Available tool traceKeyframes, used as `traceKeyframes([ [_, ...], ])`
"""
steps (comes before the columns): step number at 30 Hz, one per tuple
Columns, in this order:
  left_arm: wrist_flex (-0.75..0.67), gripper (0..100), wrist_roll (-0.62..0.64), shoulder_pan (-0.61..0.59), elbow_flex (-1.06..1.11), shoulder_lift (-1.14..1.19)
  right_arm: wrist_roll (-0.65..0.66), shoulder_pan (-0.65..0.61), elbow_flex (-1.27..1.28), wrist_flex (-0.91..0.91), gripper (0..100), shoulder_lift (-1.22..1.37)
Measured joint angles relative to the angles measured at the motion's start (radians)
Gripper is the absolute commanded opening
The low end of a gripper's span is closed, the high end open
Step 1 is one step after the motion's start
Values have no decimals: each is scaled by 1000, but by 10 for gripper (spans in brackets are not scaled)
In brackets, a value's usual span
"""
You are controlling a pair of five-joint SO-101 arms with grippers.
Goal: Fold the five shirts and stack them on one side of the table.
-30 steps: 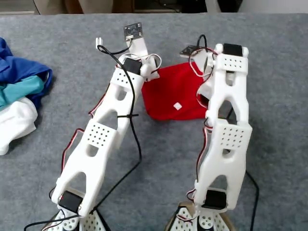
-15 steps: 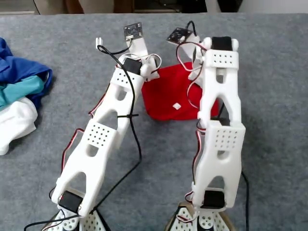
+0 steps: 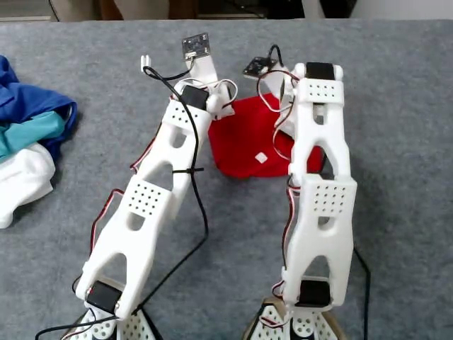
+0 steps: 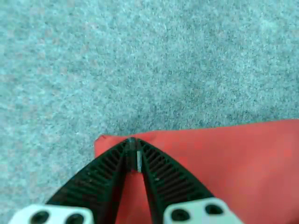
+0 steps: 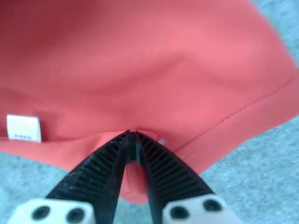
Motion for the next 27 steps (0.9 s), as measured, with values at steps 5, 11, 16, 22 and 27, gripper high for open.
traceKeyframes([
  [5, 0, 21, 0, 0, 0, 0, 2, 18, 0, 68, 5, 2],
  [11, 0, 21, 0, 0, 0, 0, 2, 66, 0, 129, 5, 2],
  [16, 0, 21, 0, 0, 0, 0, 14, 69, 69, 129, 5, -5],
  [22, 0, 21, 0, 0, 0, 0, 25, 69, 324, 129, 5, -170],
  [27, 0, 21, -3, 0, 0, 0, 55, 114, 540, 84, 5, -379],
])
